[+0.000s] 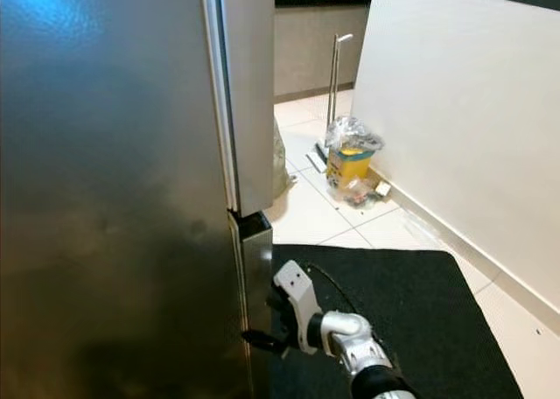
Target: Restocking fridge
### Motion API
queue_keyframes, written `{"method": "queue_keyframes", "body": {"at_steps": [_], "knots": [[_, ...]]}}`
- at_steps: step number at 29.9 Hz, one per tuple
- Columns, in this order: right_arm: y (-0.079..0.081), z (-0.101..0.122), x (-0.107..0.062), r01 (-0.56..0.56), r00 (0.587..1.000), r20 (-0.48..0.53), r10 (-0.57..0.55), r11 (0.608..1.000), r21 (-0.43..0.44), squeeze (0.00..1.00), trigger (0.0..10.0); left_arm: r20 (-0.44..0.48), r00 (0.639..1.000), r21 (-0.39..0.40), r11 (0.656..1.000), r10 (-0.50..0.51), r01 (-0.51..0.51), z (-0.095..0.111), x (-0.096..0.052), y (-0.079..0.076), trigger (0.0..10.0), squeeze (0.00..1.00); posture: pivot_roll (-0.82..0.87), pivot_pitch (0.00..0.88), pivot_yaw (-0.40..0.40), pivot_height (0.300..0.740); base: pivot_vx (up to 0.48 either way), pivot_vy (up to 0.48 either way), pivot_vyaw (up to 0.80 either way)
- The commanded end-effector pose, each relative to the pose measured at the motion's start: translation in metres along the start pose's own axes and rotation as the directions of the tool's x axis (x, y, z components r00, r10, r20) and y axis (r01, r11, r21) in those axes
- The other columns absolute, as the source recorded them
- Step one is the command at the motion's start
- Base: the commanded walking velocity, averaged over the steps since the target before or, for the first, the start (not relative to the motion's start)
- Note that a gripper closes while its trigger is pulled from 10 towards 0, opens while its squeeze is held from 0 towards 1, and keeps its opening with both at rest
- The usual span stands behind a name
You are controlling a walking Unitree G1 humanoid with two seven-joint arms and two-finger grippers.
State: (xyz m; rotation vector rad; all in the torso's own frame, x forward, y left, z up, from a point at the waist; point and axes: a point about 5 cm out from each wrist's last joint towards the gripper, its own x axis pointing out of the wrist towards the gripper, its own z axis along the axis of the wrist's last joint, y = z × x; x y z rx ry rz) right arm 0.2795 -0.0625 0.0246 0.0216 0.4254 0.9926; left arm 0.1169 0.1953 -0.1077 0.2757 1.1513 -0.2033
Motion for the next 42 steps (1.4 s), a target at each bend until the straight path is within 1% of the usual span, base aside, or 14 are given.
{"method": "queue_keyframes", "body": {"at_steps": [1, 3, 4, 7, 12, 13, 17, 20, 25, 28, 30, 38, 41, 42], "knots": [[0.004, 0.024, 0.010, 0.024, 0.997, 0.075, -0.019, 0.997, -0.071, 0.00, 10.0, -0.038, 0.999, 0.000, 1.000, -0.028, 0.028, -0.012, -0.001, -0.007, 10.0, 0.00, -0.06, 0.060, -0.019, 0.740, 0.000, 0.000, 0.00], [0.005, 0.023, 0.011, 0.038, 0.997, 0.076, -0.033, 0.997, -0.064, 0.00, 10.0, -0.039, 0.999, 0.005, 1.000, -0.030, 0.030, -0.011, -0.001, -0.007, 10.0, 0.00, -0.07, 0.060, -0.018, 0.740, 0.000, 0.000, 0.00], [0.005, 0.023, 0.011, 0.069, 0.995, 0.080, -0.064, 0.996, -0.057, 0.00, 10.0, -0.038, 0.999, 0.008, 1.000, -0.029, 0.030, -0.011, -0.001, -0.006, 10.0, 0.00, -0.06, 0.063, -0.013, 0.740, 0.000, 0.000, 0.00], [0.003, 0.026, 0.011, 0.112, 0.989, 0.099, -0.106, 0.992, -0.058, 0.00, 10.0, -0.034, 0.999, 0.008, 1.000, -0.027, 0.028, -0.010, -0.001, -0.005, 10.0, 0.00, -0.06, 0.062, -0.013, 0.740, 0.000, 0.000, 0.00], [-0.002, 0.028, 0.010, 0.184, 0.979, 0.111, -0.173, 0.979, -0.094, 0.00, 10.0, -0.026, 0.999, 0.010, 1.000, -0.021, 0.022, -0.007, -0.001, -0.002, 10.0, 0.00, -0.06, 0.063, -0.014, 0.740, 0.000, 0.000, 0.00], [-0.003, 0.028, 0.009, 0.207, 0.975, 0.104, -0.195, 0.971, -0.121, 0.00, 10.0, -0.025, 0.999, 0.011, 1.000, -0.020, 0.020, -0.007, -0.001, -0.002, 10.0, 0.00, -0.06, 0.063, -0.014, 0.740, 0.000, 0.000, 0.00], [-0.005, 0.027, 0.009, 0.227, 0.972, 0.099, -0.215, 0.964, -0.139, 0.00, 10.0, -0.025, 1.000, 0.013, 1.000, -0.018, 0.019, -0.007, -0.001, -0.001, 10.0, 0.00, -0.06, 0.056, -0.017, 0.740, 0.000, 0.000, 0.00], [-0.006, 0.028, 0.008, 0.269, 0.961, 0.111, -0.254, 0.952, -0.144, 0.00, 10.0, -0.026, 0.999, 0.017, 1.000, -0.019, 0.019, -0.007, -0.001, -0.001, 10.0, 0.00, -0.06, 0.056, -0.017, 0.740, 0.000, 0.000, 0.00], [-0.008, 0.032, 0.007, 0.291, 0.953, 0.132, -0.272, 0.945, -0.148, 0.00, 10.0, -0.027, 0.999, 0.018, 1.000, -0.020, 0.021, -0.008, -0.001, -0.002, 10.0, 0.00, -0.06, 0.051, -0.019, 0.740, 0.000, 0.000, 0.00], [-0.006, 0.043, 0.008, 0.280, 0.951, 0.187, -0.246, 0.941, -0.190, 0.00, 10.0, -0.028, 0.999, 0.020, 1.000, -0.021, 0.022, -0.008, -0.001, -0.003, 10.0, 0.00, -0.06, 0.049, -0.021, 0.740, 0.000, 0.000, 0.00], [-0.005, 0.048, 0.008, 0.276, 0.950, 0.206, -0.234, 0.939, -0.207, 0.00, 10.0, -0.027, 0.999, 0.021, 1.000, -0.022, 0.023, -0.007, -0.001, -0.003, 10.0, 0.00, -0.06, 0.049, -0.023, 0.740, 0.000, 0.000, 0.00], [-0.004, 0.053, 0.008, 0.288, 0.945, 0.225, -0.237, 0.930, -0.229, 0.00, 10.0, -0.023, 0.999, 0.021, 1.000, -0.023, 0.023, -0.006, -0.001, -0.004, 10.0, 0.00, -0.06, 0.049, -0.023, 0.740, 0.000, 0.000, 0.00], [-0.005, 0.063, 0.008, 0.330, 0.928, 0.262, -0.264, 0.910, -0.252, 0.00, 10.0, -0.025, 0.999, 0.024, 0.999, -0.024, 0.024, -0.006, -0.001, -0.003, 10.0, 0.00, -0.07, 0.053, -0.021, 0.740, 0.000, 0.000, 0.00], [-0.008, 0.067, 0.007, 0.364, 0.916, 0.275, -0.293, 0.896, -0.255, 0.00, 10.0, -0.026, 0.999, 0.025, 0.999, -0.023, 0.024, -0.007, -0.001, -0.003, 10.0, 0.00, -0.07, 0.053, -0.021, 0.740, 0.000, 0.000, 0.00]]}}
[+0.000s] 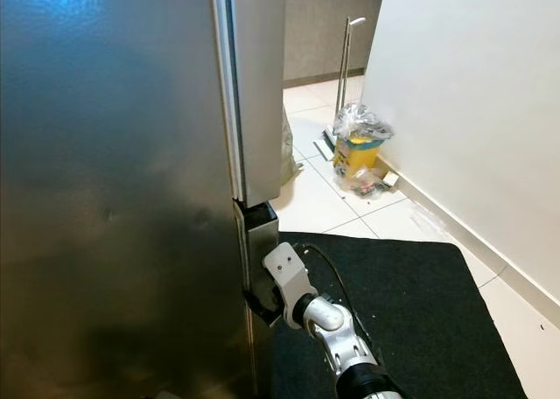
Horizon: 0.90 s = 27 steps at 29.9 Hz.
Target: Restocking fridge
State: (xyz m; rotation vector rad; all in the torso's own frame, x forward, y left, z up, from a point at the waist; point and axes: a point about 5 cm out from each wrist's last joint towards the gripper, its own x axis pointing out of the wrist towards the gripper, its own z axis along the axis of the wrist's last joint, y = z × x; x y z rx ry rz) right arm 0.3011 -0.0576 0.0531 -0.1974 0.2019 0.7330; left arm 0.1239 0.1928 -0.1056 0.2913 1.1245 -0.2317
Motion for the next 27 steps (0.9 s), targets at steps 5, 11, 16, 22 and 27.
{"method": "queue_keyframes", "body": {"at_steps": [5, 11, 16, 22, 27], "knots": [[-0.013, 0.036, 0.007, 0.137, 0.982, 0.138, -0.126, 0.988, -0.067, 0.00, 10.0, -0.054, 0.998, -0.003, 1.000, -0.013, 0.013, -0.015, -0.002, -0.003, 10.0, 0.00, -0.07, 0.056, -0.022, 0.740, 0.000, 0.000, 0.00], [-0.024, 0.031, 0.003, 0.242, 0.966, 0.115, -0.233, 0.967, -0.076, 0.00, 10.0, -0.056, 0.998, -0.003, 1.000, -0.015, 0.015, -0.016, -0.002, -0.003, 10.0, 0.00, -0.07, 0.058, -0.020, 0.740, 0.000, 0.000, 0.00], [-0.032, 0.029, 0.000, 0.307, 0.948, 0.106, -0.299, 0.949, -0.071, 0.00, 10.0, -0.055, 0.998, 0.001, 1.000, -0.017, 0.017, -0.016, -0.002, -0.004, 10.0, 0.00, -0.07, 0.060, -0.017, 0.740, 0.000, 0.000, 0.00], [-0.041, 0.028, -0.004, 0.365, 0.928, 0.102, -0.358, 0.929, -0.066, 0.00, 10.0, -0.056, 0.998, 0.006, 1.000, -0.015, 0.016, -0.016, -0.003, -0.002, 10.0, 0.00, -0.07, 0.061, -0.014, 0.740, 0.000, 0.000, 0.00], [-0.045, 0.027, -0.006, 0.397, 0.916, 0.096, -0.390, 0.916, -0.057, 0.00, 10.0, -0.058, 0.998, 0.008, 1.000, -0.014, 0.015, -0.017, -0.003, -0.002, 10.0, 0.00, -0.07, 0.063, -0.013, 0.740, 0.000, 0.000, 0.00]]}}
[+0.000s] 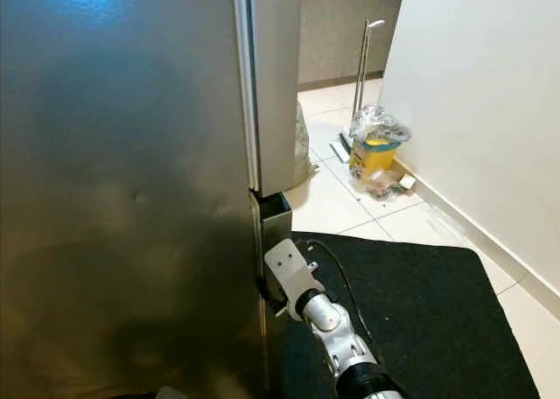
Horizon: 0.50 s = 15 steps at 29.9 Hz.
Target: Restocking fridge
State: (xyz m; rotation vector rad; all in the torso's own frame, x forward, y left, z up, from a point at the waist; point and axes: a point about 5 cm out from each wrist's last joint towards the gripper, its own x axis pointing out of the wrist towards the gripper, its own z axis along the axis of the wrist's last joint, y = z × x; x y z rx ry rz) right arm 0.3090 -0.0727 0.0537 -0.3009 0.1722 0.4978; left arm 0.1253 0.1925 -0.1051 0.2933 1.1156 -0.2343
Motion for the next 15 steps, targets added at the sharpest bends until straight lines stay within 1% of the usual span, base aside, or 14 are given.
{"method": "queue_keyframes", "body": {"at_steps": [1, 15], "knots": [[-0.0312, 0.0258, 0.0044, 0.172, 0.980, 0.099, -0.174, 0.985, 0.025, 0.00, 10.0, -0.066, 0.998, 0.004, 1.000, -0.015, 0.015, -0.0181, -0.0030, -0.0021, 10.0, 0.00, -0.07, 0.063, -0.013, 0.740, 0.000, 0.000, 0.00], [-0.0390, 0.0196, 0.0016, 0.230, 0.970, 0.076, -0.232, 0.973, 0.034, 0.00, 10.0, -0.068, 0.998, 0.007, 1.000, -0.015, 0.016, -0.0188, -0.0033, -0.0014, 10.0, 0.00, -0.07, 0.065, -0.010, 0.740, 0.000, 0.000, 0.00]]}}
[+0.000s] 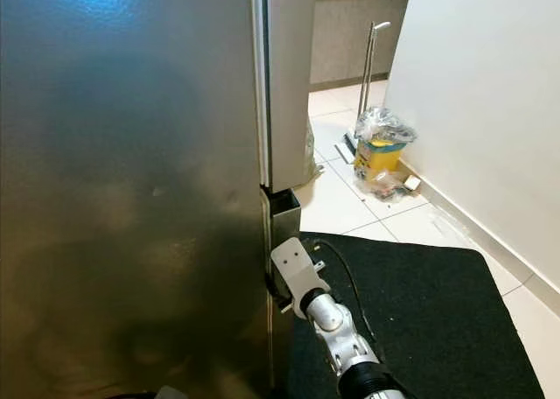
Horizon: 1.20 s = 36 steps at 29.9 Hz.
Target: Restocking fridge
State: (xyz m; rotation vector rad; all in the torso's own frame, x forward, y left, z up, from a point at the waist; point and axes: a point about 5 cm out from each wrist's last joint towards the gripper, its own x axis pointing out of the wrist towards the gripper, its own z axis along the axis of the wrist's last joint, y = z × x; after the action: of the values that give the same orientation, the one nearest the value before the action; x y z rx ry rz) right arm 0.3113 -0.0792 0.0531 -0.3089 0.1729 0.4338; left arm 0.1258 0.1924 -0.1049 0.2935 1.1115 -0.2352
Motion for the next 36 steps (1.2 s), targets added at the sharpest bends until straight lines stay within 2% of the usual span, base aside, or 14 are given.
{"method": "queue_keyframes", "body": {"at_steps": [1, 17, 36], "knots": [[-0.034, 0.021, 0.004, 0.178, 0.980, 0.082, -0.180, 0.983, 0.039, 0.00, 10.0, -0.072, 0.997, 0.007, 1.000, -0.015, 0.016, -0.019, -0.003, -0.002, 10.0, 0.00, -0.07, 0.065, -0.009, 0.740, 0.000, 0.000, 0.00], [-0.047, 0.012, 0.000, 0.255, 0.966, 0.032, -0.256, 0.967, 0.032, 0.00, 10.0, -0.073, 0.997, 0.014, 1.000, -0.016, 0.017, -0.019, -0.003, -0.002, 10.0, 0.00, -0.08, 0.059, -0.009, 0.740, 0.000, 0.000, 0.00], [-0.052, 0.005, -0.003, 0.292, 0.956, 0.003, -0.293, 0.956, 0.026, 0.00, 10.0, -0.074, 0.997, 0.017, 1.000, -0.016, 0.017, -0.020, -0.003, -0.001, 10.0, 0.00, -0.08, 0.063, -0.008, 0.740, 0.000, 0.000, 0.00]]}}
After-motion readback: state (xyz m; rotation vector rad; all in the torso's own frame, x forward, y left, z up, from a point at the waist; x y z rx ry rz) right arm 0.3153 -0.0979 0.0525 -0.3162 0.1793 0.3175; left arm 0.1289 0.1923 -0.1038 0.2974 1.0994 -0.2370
